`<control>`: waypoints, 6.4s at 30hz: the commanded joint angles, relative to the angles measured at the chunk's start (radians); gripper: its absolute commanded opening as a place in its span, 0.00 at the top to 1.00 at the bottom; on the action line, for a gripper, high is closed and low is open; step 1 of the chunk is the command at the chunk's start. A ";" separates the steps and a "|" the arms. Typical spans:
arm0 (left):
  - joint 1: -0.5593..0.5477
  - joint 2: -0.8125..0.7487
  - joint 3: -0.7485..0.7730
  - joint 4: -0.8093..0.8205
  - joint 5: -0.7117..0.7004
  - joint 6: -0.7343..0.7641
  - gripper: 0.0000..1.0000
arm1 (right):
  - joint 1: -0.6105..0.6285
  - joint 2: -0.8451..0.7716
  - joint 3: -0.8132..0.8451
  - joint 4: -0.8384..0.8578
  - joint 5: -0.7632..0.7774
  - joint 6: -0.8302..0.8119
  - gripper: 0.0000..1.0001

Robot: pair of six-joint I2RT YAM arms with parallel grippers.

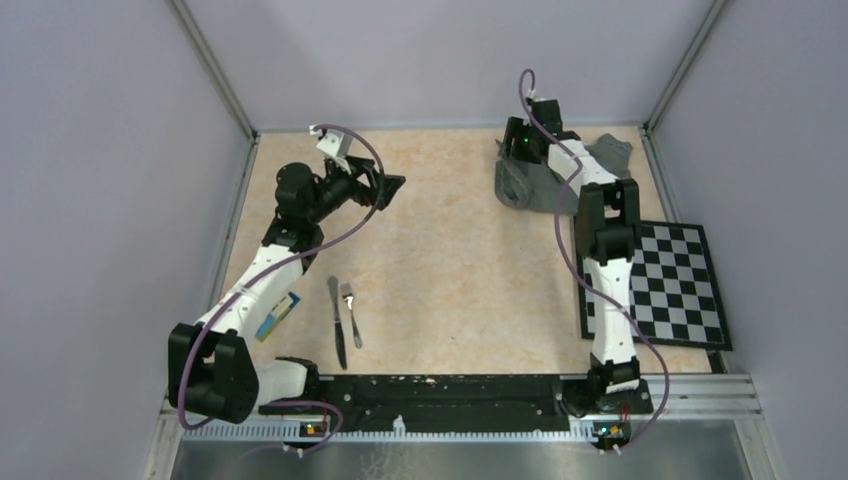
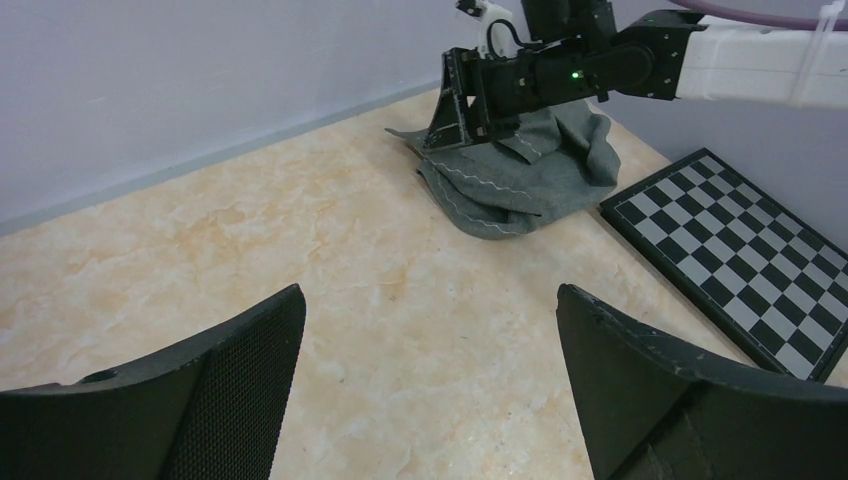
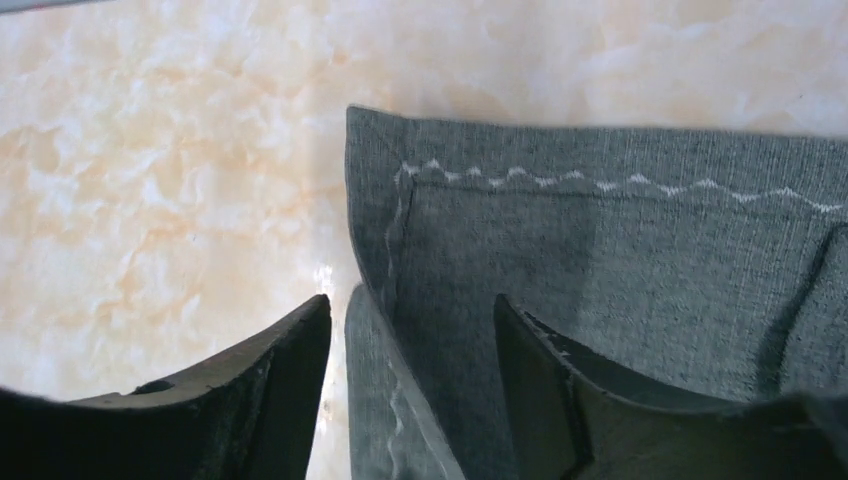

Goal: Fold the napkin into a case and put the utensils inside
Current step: Move the crumpled napkin to the center of the board, then pick up the crumpled napkin from the center of the board, then flatten out the napkin at the center of the board.

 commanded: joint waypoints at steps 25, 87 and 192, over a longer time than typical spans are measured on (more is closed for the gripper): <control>-0.009 0.024 0.021 -0.130 -0.218 -0.245 0.02 | 0.227 -0.734 -0.601 0.332 -0.363 0.291 1.00; -0.516 -0.340 0.200 -0.506 -0.605 -0.467 1.00 | 0.189 -1.732 -0.800 -0.097 -0.007 0.340 1.00; -0.060 0.615 0.576 -0.332 -0.623 -0.234 0.01 | 0.160 -0.970 -1.387 0.360 -0.016 0.200 0.52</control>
